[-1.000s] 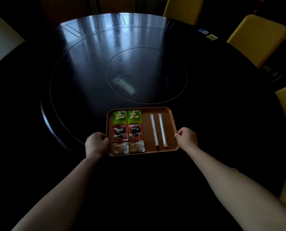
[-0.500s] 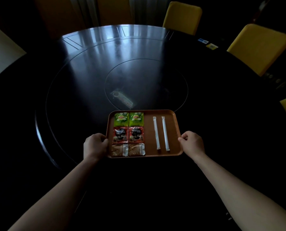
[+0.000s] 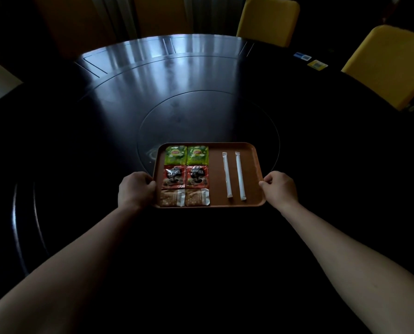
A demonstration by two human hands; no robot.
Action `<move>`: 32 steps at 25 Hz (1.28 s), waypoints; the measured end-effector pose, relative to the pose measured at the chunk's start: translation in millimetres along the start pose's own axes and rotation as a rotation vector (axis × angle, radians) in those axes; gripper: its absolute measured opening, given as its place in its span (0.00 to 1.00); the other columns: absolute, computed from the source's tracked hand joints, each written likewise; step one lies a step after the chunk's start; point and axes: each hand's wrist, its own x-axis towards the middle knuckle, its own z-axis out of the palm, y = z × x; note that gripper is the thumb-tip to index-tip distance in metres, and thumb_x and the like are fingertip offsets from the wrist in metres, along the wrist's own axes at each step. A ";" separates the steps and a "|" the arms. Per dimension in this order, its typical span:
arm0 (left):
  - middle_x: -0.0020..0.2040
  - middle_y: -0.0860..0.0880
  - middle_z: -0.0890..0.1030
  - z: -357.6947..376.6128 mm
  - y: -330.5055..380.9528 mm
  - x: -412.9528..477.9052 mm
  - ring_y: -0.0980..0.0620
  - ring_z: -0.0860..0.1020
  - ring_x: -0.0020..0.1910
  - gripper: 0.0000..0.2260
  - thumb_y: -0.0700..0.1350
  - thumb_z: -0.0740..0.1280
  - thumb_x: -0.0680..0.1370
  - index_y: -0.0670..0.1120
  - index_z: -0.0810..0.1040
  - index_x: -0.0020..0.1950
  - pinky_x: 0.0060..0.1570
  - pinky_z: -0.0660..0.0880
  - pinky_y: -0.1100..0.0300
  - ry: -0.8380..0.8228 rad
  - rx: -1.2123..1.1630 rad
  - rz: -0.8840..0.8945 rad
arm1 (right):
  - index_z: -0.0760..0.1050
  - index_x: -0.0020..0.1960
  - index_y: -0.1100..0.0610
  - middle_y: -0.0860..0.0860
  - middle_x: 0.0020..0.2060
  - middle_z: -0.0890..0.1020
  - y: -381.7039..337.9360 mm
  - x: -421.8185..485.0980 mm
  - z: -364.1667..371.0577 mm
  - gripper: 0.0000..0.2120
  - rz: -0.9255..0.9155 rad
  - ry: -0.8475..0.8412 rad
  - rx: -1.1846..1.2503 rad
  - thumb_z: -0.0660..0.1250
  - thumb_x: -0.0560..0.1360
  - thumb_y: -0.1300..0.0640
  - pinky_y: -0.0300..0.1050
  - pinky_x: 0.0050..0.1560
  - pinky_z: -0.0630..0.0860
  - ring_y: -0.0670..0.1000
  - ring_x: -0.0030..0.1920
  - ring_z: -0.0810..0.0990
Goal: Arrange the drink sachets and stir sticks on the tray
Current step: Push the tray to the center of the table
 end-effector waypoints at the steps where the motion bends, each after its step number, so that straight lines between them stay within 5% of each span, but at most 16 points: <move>1: 0.40 0.48 0.85 2.3 3.5 7.3 0.50 0.80 0.38 0.06 0.44 0.68 0.73 0.47 0.85 0.43 0.38 0.75 0.57 0.000 0.015 0.000 | 0.79 0.46 0.56 0.54 0.44 0.83 -2.0 8.7 1.5 0.05 -0.007 0.000 0.005 0.68 0.76 0.55 0.48 0.48 0.78 0.54 0.46 0.81; 11: 0.41 0.49 0.84 25.9 9.4 39.7 0.49 0.79 0.38 0.07 0.48 0.66 0.75 0.50 0.84 0.46 0.35 0.72 0.56 0.071 0.097 -0.005 | 0.79 0.46 0.56 0.55 0.45 0.83 -7.4 50.8 16.2 0.06 -0.051 -0.001 0.022 0.68 0.76 0.54 0.49 0.49 0.78 0.56 0.47 0.82; 14: 0.44 0.47 0.84 24.4 2.8 34.3 0.50 0.79 0.40 0.12 0.53 0.65 0.76 0.48 0.84 0.49 0.36 0.71 0.56 0.046 0.027 0.068 | 0.80 0.53 0.57 0.54 0.47 0.84 -3.2 44.4 9.9 0.15 -0.084 0.004 0.015 0.68 0.76 0.46 0.49 0.49 0.78 0.55 0.48 0.81; 17: 0.53 0.45 0.79 22.0 -11.0 8.7 0.44 0.77 0.51 0.23 0.59 0.70 0.73 0.48 0.77 0.63 0.49 0.73 0.49 0.023 0.099 0.275 | 0.77 0.56 0.57 0.52 0.47 0.79 8.7 25.1 -3.8 0.27 -0.191 -0.038 -0.093 0.70 0.70 0.36 0.48 0.44 0.77 0.53 0.46 0.79; 20: 0.65 0.46 0.74 28.8 -18.3 -9.4 0.43 0.72 0.64 0.39 0.66 0.73 0.67 0.48 0.68 0.72 0.61 0.67 0.45 0.006 0.229 0.357 | 0.74 0.49 0.53 0.51 0.45 0.76 14.1 6.7 -4.6 0.29 -0.298 -0.062 -0.235 0.71 0.63 0.30 0.47 0.41 0.75 0.52 0.46 0.76; 32: 0.67 0.50 0.76 34.8 -12.1 18.2 0.46 0.67 0.68 0.41 0.69 0.74 0.62 0.48 0.72 0.69 0.59 0.64 0.47 0.063 0.213 0.350 | 0.73 0.54 0.51 0.51 0.49 0.75 -0.5 27.3 14.0 0.30 -0.285 -0.063 -0.241 0.72 0.63 0.31 0.47 0.45 0.75 0.51 0.50 0.75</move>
